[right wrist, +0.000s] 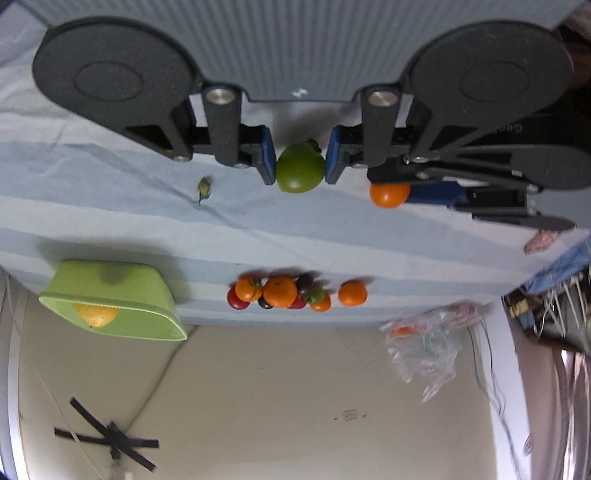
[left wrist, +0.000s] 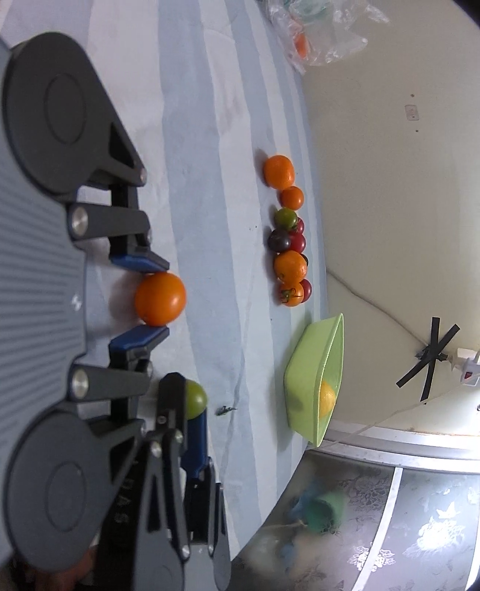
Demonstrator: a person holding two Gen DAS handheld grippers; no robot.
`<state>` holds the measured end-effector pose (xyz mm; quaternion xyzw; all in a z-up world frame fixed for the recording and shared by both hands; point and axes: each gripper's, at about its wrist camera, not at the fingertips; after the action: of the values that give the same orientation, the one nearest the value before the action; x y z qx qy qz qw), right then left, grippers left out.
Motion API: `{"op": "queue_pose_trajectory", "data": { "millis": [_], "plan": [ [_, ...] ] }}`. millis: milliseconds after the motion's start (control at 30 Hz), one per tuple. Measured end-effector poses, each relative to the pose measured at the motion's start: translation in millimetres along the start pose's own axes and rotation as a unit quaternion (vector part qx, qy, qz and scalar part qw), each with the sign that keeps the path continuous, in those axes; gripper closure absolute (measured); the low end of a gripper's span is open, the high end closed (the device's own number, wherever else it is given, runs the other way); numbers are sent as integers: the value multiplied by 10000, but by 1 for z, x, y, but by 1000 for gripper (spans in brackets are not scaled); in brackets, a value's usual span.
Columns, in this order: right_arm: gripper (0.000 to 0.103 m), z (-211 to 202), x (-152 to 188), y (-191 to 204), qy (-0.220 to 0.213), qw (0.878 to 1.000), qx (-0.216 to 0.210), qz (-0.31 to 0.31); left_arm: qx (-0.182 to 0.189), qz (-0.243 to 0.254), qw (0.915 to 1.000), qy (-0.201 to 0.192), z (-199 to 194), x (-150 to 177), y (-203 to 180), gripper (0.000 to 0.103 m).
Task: Organize fruits
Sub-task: 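Carry both tomatoes into the green basket and open both grippers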
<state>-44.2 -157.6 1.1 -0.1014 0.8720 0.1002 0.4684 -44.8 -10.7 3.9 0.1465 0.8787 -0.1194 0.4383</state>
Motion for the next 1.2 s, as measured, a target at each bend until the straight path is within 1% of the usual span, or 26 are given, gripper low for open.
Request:
{"op": "queue_pose_trajectory", "data": {
  "millis": [33,133,167,233,267,333,467,533,567,633,733,833,933,1000,1067,1200],
  "plan": [
    [71,2,1,2,36,10000,30,-42,-27,7,10000,-2,-2,1,0,70],
    [71,6,2,1,47,10000,84,-22,-86,-38,9999,-48,-7,0,1,63],
    [70,5,3,1,44,9999,96,-34,-110,-57,9999,-76,-8,0,2,63],
    [66,4,4,1,35,9999,85,-52,-142,-77,9998,-107,-9,-1,3,63],
    [62,3,5,2,28,9999,70,-70,-143,-80,9998,-114,-10,-1,3,63],
    [61,-1,7,2,-13,9999,60,-119,-130,-66,9999,-92,-7,-2,2,63],
    [62,-4,10,2,-73,9998,49,-167,-117,-96,9999,49,0,-1,0,67],
    [62,-3,11,0,-43,9998,45,-167,-153,-76,9999,22,0,0,-1,72],
    [64,0,12,-1,-8,9999,44,-161,-173,-67,9998,16,0,0,-3,72],
    [71,-1,15,0,-68,9996,109,-239,-188,-67,9998,25,1,-1,-5,72],
    [72,-1,17,-3,-132,9996,95,-236,-23,-168,9998,88,3,-7,-5,72],
    [72,-3,16,-9,-245,9996,94,-114,92,-168,9998,64,10,-19,-11,72],
    [72,-7,11,-23,-466,9987,174,117,309,-150,9994,23,24,-42,-19,72],
    [72,-7,3,-35,-624,9973,321,193,429,-127,9990,-43,36,-59,-25,72],
    [72,-7,-7,-50,-822,9951,514,203,533,-70,9984,-177,51,-84,-34,72],
    [72,-3,-34,-85,-1295,9870,925,239,740,-20,9964,-411,87,-131,-50,72]
  ]
}}
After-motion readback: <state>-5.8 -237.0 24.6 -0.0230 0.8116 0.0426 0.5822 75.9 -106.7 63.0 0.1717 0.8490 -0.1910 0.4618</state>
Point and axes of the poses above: each gripper's, at about its wrist camera, not at the fingertips, and z roughly the way its jaws point, y to its left, x to its underside, and after that the axes turned 2 degrees about -y, right-handed
